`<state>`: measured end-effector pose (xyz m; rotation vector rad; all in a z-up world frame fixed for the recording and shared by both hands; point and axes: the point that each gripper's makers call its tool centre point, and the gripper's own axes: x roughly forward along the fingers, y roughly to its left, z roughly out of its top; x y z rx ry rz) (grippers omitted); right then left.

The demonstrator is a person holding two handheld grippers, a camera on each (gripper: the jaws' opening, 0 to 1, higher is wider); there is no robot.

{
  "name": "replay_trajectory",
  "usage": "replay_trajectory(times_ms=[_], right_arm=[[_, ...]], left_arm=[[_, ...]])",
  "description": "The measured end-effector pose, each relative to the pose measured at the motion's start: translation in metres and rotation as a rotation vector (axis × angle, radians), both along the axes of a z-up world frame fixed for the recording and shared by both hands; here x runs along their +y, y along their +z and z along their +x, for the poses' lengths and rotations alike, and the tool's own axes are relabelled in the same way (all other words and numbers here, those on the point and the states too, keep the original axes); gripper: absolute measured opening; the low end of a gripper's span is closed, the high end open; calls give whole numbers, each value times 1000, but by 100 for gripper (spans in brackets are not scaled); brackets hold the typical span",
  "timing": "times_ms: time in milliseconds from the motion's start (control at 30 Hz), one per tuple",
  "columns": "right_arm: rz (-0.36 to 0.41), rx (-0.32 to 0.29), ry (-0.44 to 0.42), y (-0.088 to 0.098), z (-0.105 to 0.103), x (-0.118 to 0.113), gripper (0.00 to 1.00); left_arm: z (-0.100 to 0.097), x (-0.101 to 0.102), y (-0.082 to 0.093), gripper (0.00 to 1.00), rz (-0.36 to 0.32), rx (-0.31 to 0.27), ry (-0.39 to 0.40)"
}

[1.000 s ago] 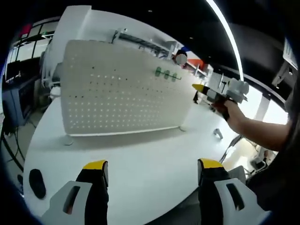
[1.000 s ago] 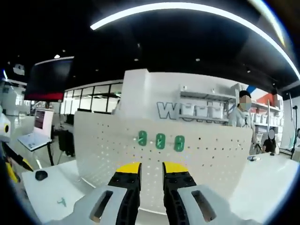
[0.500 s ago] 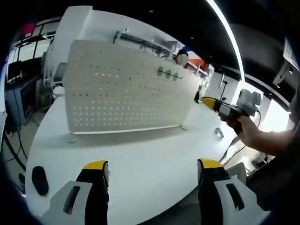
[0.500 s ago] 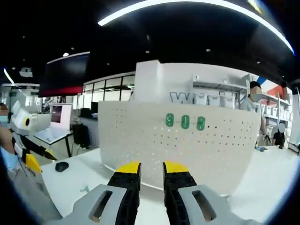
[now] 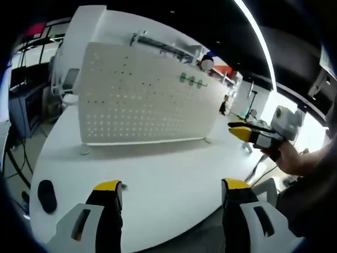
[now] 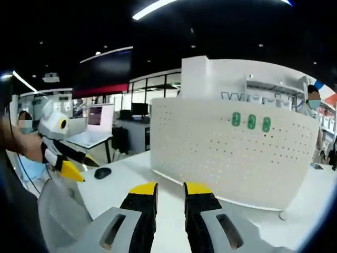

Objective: Insert the hook assembly into the mounting plate slot until the hook locks in place.

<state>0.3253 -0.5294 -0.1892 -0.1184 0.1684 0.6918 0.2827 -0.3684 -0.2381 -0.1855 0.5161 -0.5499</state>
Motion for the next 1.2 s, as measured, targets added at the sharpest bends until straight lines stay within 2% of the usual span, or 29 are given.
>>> replay_trajectory(times_ms=[100, 300, 367, 433, 500, 700, 867, 1100, 1200], right_arm=[[2, 24, 23, -8, -11, 10, 18], [-5, 48, 59, -16, -30, 22, 18], [-9, 54, 63, -19, -32, 24, 18], [2, 86, 60, -28, -34, 24, 18], [-19, 101, 64, -36, -35, 24, 18], [-21, 120, 72, -42, -39, 27, 19], [-19, 136, 65, -46, -38, 28, 19], [-27, 158, 65, -52, -33, 27, 19], [-33, 163, 58, -55, -30, 25, 19]], left_arm=[[-1, 4, 0, 79, -5, -3, 10], [-3, 10, -11, 79, 0, 13, 16], [-5, 10, -18, 79, 7, 26, 6], [-6, 12, -26, 78, 11, 39, 2], [-6, 13, -33, 78, 7, 49, -2], [-4, 20, -48, 78, 11, 70, -3], [5, 29, -56, 77, 28, 72, -6], [27, 41, -82, 73, 72, 92, -22], [36, 42, -94, 72, 70, 110, -21]])
